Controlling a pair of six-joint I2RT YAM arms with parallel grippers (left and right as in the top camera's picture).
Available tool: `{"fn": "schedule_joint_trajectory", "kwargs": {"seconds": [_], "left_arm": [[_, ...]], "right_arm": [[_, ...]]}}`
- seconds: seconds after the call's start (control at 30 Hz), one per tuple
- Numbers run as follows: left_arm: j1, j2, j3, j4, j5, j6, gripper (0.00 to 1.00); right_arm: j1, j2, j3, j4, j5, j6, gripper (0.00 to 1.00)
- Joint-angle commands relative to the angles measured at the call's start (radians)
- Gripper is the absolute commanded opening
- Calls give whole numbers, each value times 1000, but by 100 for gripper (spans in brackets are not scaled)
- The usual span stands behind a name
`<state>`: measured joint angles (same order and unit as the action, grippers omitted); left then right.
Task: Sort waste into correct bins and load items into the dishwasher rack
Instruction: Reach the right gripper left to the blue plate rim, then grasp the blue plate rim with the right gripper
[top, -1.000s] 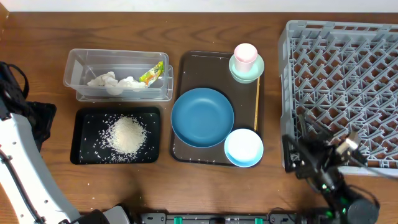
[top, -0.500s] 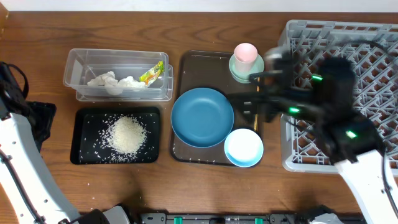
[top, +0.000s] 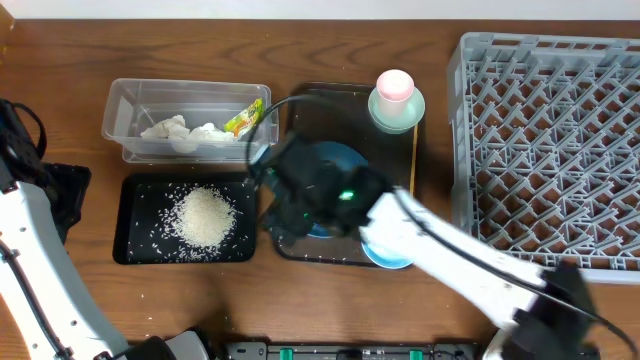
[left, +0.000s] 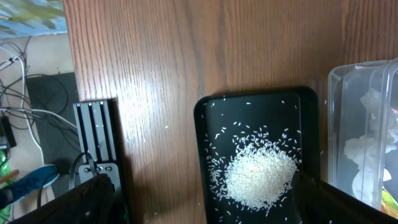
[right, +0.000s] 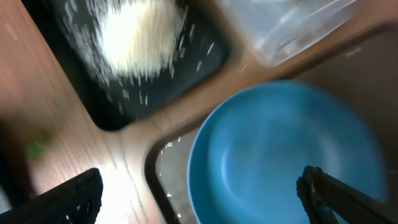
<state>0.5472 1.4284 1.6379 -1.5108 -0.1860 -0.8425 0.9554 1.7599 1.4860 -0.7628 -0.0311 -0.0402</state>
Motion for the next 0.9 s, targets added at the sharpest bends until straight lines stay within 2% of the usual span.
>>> {"fn": "schedule_joint_trajectory", "kwargs": {"seconds": [0.0,0.07,0.2,0.3,0.37,0.4,0.43,0.5,0.57,0.7,0.73,0.8,0.87], "left_arm": [[4,2,2,-3,-8,-16,93],[4,2,2,-3,-8,-16,93],[4,2,2,-3,-8,-16,93],[4,2,2,-3,-8,-16,94],[4,2,2,-3,-8,-16,93],[4,2,2,-3,-8,-16,93],[4,2,2,-3,-8,-16,94],[4,2,2,-3,-8,-16,93],[4,2,2,-3,-8,-16,93],[4,2,2,-3,-8,-16,93],[4,2,2,-3,-8,-16,94],[4,2,2,-3,-8,-16,93],[4,2,2,-3,-8,-16,93]], "right_arm": [[37,82,11,-9,49,-43,99],[50,136,11,-9,49,-43,99],[71,225,11,-9,54,-43,81],[80,267,11,-13,58,-43,79],[80,286,11,-16,58,-43,72],[80,294,11,-16,58,-43,66],[80,304,11,-15,58,-43,54],[80,317,11,-15,75,-43,42],[80,319,11,-16,114,-43,35],[80,309,23,-19,139,-43,29],[80,306,32,-25,139,-43,25],[80,304,60,-50,139,-43,9],[80,303,97,-88,139,-34,1]]}}
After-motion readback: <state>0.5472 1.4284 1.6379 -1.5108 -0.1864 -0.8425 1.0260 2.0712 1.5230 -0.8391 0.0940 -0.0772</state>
